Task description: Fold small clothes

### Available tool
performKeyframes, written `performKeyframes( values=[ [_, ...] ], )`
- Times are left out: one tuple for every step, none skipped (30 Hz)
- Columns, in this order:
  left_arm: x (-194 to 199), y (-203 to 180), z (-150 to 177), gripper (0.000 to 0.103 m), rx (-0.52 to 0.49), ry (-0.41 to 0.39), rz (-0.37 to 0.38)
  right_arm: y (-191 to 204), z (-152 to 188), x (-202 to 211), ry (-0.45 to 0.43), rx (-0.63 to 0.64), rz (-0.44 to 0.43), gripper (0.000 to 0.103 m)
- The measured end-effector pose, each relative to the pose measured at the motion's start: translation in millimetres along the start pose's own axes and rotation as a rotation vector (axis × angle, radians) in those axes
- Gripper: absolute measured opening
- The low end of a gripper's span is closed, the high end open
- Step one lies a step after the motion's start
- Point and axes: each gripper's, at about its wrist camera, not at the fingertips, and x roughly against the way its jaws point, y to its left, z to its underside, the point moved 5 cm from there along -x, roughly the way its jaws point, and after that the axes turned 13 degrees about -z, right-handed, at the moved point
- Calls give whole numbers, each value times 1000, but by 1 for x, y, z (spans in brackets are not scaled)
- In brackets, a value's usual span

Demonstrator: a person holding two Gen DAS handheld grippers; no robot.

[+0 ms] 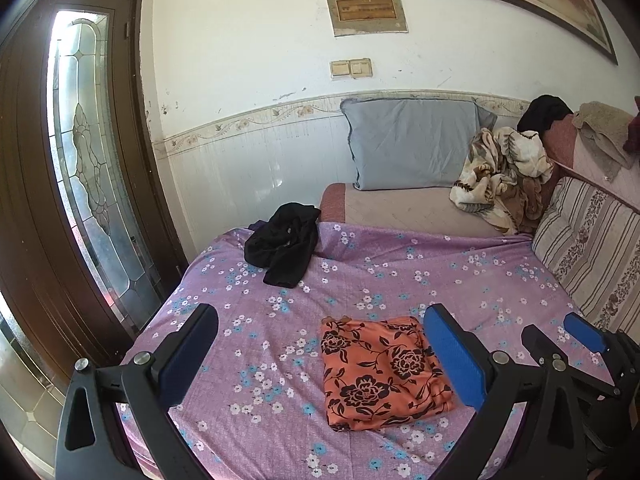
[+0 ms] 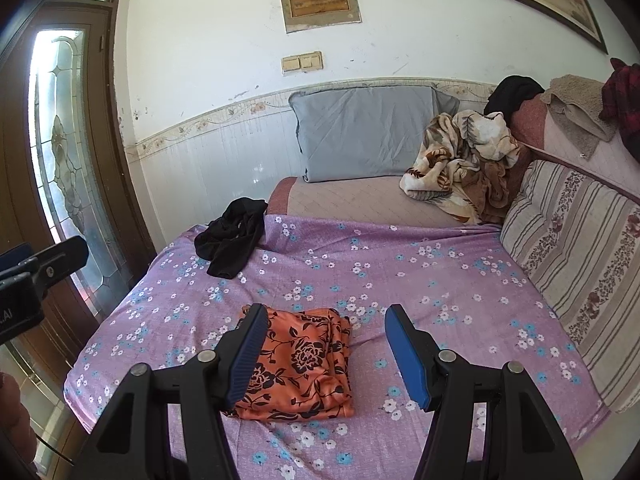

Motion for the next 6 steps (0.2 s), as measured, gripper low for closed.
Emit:
performKeyframes(
  values=[
    [-3, -3, 1, 102, -4, 2, 5, -2, 1, -4, 7, -1, 2, 65],
    [-6, -6, 1, 102, -7, 4, 11, -3, 2, -8, 15, -3, 4, 65],
    [-10, -8, 1, 102, -10, 6, 15, -5, 4, -12, 22, -5, 6, 65],
    [-15, -10, 2, 102, -12, 9, 16, -7, 5, -16, 28, -8, 7, 65],
    [-20, -12, 3, 102, -13, 15, 17, -9, 7, -21, 36, -13, 9, 65],
    [-26, -13, 4, 102, -12, 24, 22, -13, 8, -27, 44, -21, 11, 65]
  ],
)
